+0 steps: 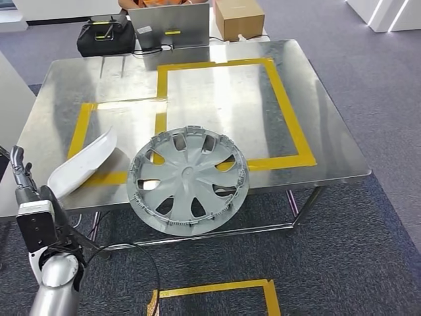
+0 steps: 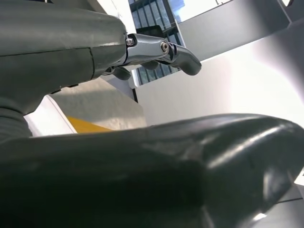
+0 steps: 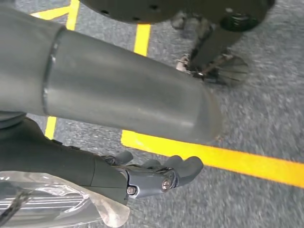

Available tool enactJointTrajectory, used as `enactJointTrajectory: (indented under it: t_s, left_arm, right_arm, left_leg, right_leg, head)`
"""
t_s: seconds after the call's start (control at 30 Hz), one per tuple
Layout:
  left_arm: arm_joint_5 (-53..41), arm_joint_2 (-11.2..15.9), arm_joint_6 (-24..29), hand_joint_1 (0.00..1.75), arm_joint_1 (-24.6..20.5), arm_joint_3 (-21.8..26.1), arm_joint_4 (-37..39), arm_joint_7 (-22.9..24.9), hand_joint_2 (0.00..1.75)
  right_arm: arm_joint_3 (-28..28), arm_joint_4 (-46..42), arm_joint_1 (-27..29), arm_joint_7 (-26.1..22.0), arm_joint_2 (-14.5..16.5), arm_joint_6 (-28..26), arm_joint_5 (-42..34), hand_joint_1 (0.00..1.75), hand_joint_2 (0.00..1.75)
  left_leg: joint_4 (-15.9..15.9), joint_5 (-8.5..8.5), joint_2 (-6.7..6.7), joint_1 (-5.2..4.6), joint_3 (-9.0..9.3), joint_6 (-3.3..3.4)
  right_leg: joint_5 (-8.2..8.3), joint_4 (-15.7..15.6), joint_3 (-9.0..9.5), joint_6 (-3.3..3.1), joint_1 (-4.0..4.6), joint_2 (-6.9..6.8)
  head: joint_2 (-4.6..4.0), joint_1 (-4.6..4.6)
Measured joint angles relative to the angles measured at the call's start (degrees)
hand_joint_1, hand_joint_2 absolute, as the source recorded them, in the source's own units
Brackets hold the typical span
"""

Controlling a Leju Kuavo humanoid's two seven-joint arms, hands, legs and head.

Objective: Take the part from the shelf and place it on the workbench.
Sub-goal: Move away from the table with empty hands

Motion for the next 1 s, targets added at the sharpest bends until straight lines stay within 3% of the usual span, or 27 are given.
enactJointTrajectory:
  t_s: [0.07,0.13,0.2,0.23,0.3,0.37,0.4,0.43,0.47,0.57,0.63,0.73,0.8,0.87,0.9,0.93,0.97,1.0]
  left_arm:
    - [-0.03,0.00,0.07,0.00,-0.11,-0.14,-0.02,0.01,0.00]
    - [-0.05,0.01,0.09,0.00,-0.17,-0.29,-0.04,0.03,0.00]
    - [-0.07,0.02,0.14,0.00,-0.17,-0.41,-0.07,0.08,0.00]
    - [-0.07,0.02,0.17,0.00,-0.21,-0.46,-0.08,0.11,0.00]
    - [-0.08,-0.04,0.24,0.00,-0.23,-0.57,-0.10,0.17,0.00]
    - [-0.08,-0.10,0.27,0.00,-0.12,-0.62,-0.11,0.17,0.00]
    - [-0.08,-0.11,0.28,0.00,-0.05,-0.63,-0.10,0.18,0.00]
    - [-0.08,-0.11,0.32,0.00,-0.02,-0.64,-0.10,0.18,0.00]
    - [-0.08,-0.11,0.38,0.00,0.00,-0.64,-0.10,0.19,0.00]
    - [-0.09,-0.10,0.61,0.00,0.02,-0.64,-0.11,0.19,0.00]
    - [-0.11,-0.13,0.78,0.00,0.02,-0.64,-0.11,0.20,0.00]
    - [-0.08,-0.17,1.03,0.00,0.06,-0.63,-0.11,0.29,0.00]
    - [-0.04,-0.15,1.16,0.00,0.08,-0.60,-0.11,0.33,0.00]
    - [-0.02,-0.12,1.32,0.00,0.21,-0.58,-0.11,0.34,0.00]
    - [-0.01,-0.10,1.43,0.00,0.32,-0.56,-0.11,0.34,0.00]
    - [-0.01,-0.07,1.58,0.00,0.41,-0.53,-0.11,0.34,0.00]
    - [-0.01,-0.05,1.75,0.00,0.48,-0.49,-0.11,0.34,0.00]
    - [-0.03,-0.04,1.92,0.00,0.50,-0.46,-0.11,0.33,0.00]
  right_arm:
    - [-0.05,0.04,0.00,0.07,0.14,0.00,0.01,0.00,0.00]
    - [-0.09,0.07,-0.04,0.08,0.26,0.00,0.01,0.00,0.00]
    - [-0.17,0.07,-0.04,0.10,0.26,-0.01,0.01,0.00,0.00]
    - [-0.24,0.07,-0.03,0.12,0.25,-0.02,0.01,0.00,0.00]
    - [-0.39,0.08,-0.02,0.18,0.25,-0.02,0.01,0.00,0.00]
    - [-0.48,0.11,-0.02,0.22,0.26,-0.01,0.01,0.00,0.00]
    - [-0.50,0.13,-0.01,0.23,0.26,0.00,0.01,0.00,0.00]
    - [-0.51,0.14,0.00,0.23,0.26,-0.01,0.01,0.00,0.00]
    - [-0.53,0.14,0.00,0.24,0.26,-0.03,0.00,0.00,0.00]
    - [-0.56,0.14,-0.17,0.24,0.26,-0.13,-0.01,0.00,0.00]
    - [-0.57,0.14,-0.24,0.24,0.26,-0.16,-0.02,0.00,0.00]
    - [-0.60,0.17,-0.13,0.25,0.28,-0.18,-0.06,0.00,0.00]
    - [-0.63,0.19,-0.16,0.26,0.31,-0.20,-0.08,0.00,0.00]
    - [-0.66,0.19,-0.19,0.26,0.31,-0.25,-0.09,0.00,0.00]
    - [-0.67,0.19,-0.17,0.26,0.31,-0.27,-0.09,0.00,0.00]
    - [-0.69,0.19,-0.16,0.26,0.31,-0.28,-0.10,0.00,0.00]
    - [-0.70,0.19,-0.15,0.26,0.31,-0.28,-0.10,0.00,0.00]
    - [-0.72,0.19,-0.14,0.26,0.31,-0.28,-0.10,0.00,0.00]
  left_leg:
    - [-8.23,2.02,-0.02,-0.27,5.01,0.90]
    - [-11.59,2.40,-0.03,-0.61,6.68,1.49]
    - [-12.02,3.16,0.08,-0.63,6.28,2.00]
    - [-12.33,3.66,0.17,-0.49,6.04,2.38]
    - [-12.86,4.81,0.37,-0.20,5.26,3.06]
    - [-12.80,5.69,0.43,-0.26,3.99,3.29]
    - [-12.68,6.09,0.45,-0.30,3.34,3.27]
    - [-12.52,6.45,0.48,-0.32,2.71,3.21]
    - [-12.30,6.75,0.48,-0.30,2.12,3.12]
    - [-11.49,7.37,0.45,-0.31,0.80,2.56]
    - [-11.16,7.96,0.47,-0.43,0.31,1.90]
    - [-10.68,8.09,0.38,-0.41,-0.32,0.85]
    - [-6.93,4.53,0.22,-0.29,-1.82,0.27]
    - [0.65,-0.57,0.16,-0.12,-4.14,-0.16]
    - [3.81,-2.07,0.16,-0.07,-4.81,-0.26]
    - [5.25,-2.47,0.16,-0.06,-4.66,-0.28]
    - [4.29,-1.76,0.16,-0.07,-3.41,-0.18]
    - [1.22,-0.33,0.15,-0.08,-1.15,0.03]
  right_leg:
    - [0.45,0.22,-0.51,0.32,0.20,0.03]
    - [1.05,0.26,-0.85,0.99,0.19,0.00]
    - [1.45,0.25,-1.17,1.77,0.06,0.01]
    - [0.79,0.77,-1.63,2.09,0.05,0.04]
    - [-2.82,4.89,-3.56,2.63,-0.02,0.11]
    - [-7.27,12.33,-6.10,3.16,-0.22,0.11]
    - [-8.33,15.11,-6.72,3.36,-0.31,0.10]
    - [-8.29,16.00,-6.36,3.51,-0.36,0.08]
    - [-7.21,14.42,-4.76,3.57,-0.39,0.07]
    - [-3.89,2.31,3.42,3.25,-0.36,0.11]
    - [-3.79,-1.16,5.49,2.72,-0.18,0.23]
    - [-2.82,-1.14,4.57,1.43,-0.25,0.13]
    - [-1.89,-1.31,3.66,0.39,-0.42,-0.08]
    - [-1.00,-1.16,2.56,-0.06,-0.27,-0.17]
    - [-0.59,-1.04,1.89,-0.09,-0.20,-0.18]
    - [-0.21,-0.84,1.20,-0.10,-0.13,-0.19]
    - [0.10,-0.59,0.53,-0.07,-0.09,-0.18]
    - [0.35,-0.32,-0.06,-0.02,-0.04,-0.15]
  head:
    - [-0.01,0.05]
    - [-0.01,0.06]
    - [-0.01,0.01]
    - [0.00,0.04]
    - [0.00,0.21]
    - [-0.01,0.33]
    - [-0.01,0.31]
    - [-0.01,0.31]
    - [-0.01,0.32]
    - [0.00,0.31]
    - [-0.01,0.30]
    - [0.00,0.26]
    - [-0.01,0.02]
    - [-0.01,-0.19]
    - [-0.01,-0.20]
    - [-0.01,-0.19]
    - [-0.01,-0.20]
    - [-0.01,-0.20]
